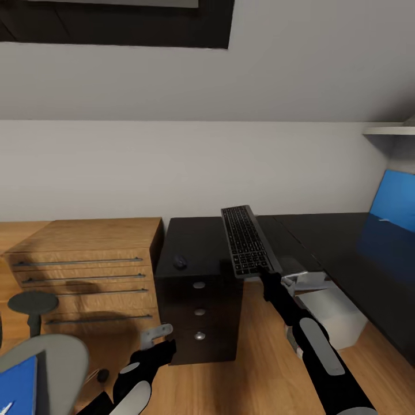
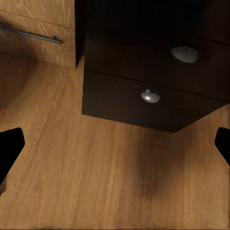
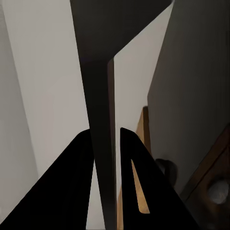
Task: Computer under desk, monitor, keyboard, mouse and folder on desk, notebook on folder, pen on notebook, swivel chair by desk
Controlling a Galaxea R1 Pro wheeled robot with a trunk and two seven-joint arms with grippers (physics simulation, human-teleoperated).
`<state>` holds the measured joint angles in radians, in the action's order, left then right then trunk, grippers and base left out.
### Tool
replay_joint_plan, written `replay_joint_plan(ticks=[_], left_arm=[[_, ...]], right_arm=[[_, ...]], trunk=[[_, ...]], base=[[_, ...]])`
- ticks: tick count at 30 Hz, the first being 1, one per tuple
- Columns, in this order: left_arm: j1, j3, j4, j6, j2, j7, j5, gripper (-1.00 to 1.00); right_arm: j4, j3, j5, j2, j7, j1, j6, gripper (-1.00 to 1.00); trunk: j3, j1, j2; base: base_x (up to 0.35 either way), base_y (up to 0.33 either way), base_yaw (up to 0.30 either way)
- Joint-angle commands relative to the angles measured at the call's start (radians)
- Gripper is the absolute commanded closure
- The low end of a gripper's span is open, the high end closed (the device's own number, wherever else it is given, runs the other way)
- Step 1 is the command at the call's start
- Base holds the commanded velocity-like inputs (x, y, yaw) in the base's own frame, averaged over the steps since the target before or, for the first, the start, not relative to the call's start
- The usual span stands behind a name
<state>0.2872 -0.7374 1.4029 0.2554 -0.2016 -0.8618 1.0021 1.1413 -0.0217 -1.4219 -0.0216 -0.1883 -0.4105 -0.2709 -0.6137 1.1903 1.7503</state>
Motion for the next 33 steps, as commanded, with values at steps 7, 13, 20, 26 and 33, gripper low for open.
replay_joint_plan(ticks=[7,13,20,26,33], left_arm=[[0.002,-0.002,0.002,0.004,-0.002,-0.006,0.002,-1.00],[0.002,-0.002,0.002,0.004,-0.002,-0.006,0.004,-1.00],[0.001,-0.002,0.002,0.004,-0.002,-0.006,0.004,-1.00],[0.001,-0.002,0.002,0.004,-0.003,-0.006,0.003,-1.00],[0.001,-0.002,0.002,0.004,-0.005,-0.006,0.001,-1.00]], right_arm=[[-0.001,0.000,-0.011,-0.002,-0.003,-0.001,-0.002,1.00],[-0.002,0.001,-0.011,-0.005,-0.003,-0.001,-0.002,1.00],[-0.006,0.002,-0.011,-0.006,-0.003,-0.001,-0.003,1.00],[-0.008,0.002,-0.013,-0.006,-0.003,0.000,-0.003,1.00],[-0.008,0.002,-0.097,-0.006,-0.002,0.012,-0.002,1.00]], trunk=[[-0.001,-0.001,0.001],[-0.001,-0.001,0.001],[-0.001,-0.001,0.001],[-0.001,-0.001,0.001],[-0.001,-0.001,0.001]], base=[[-0.255,-0.245,0.000],[-0.256,-0.245,0.000],[-0.262,-0.225,0.000],[-0.265,-0.213,0.000],[-0.266,-0.212,0.000]])
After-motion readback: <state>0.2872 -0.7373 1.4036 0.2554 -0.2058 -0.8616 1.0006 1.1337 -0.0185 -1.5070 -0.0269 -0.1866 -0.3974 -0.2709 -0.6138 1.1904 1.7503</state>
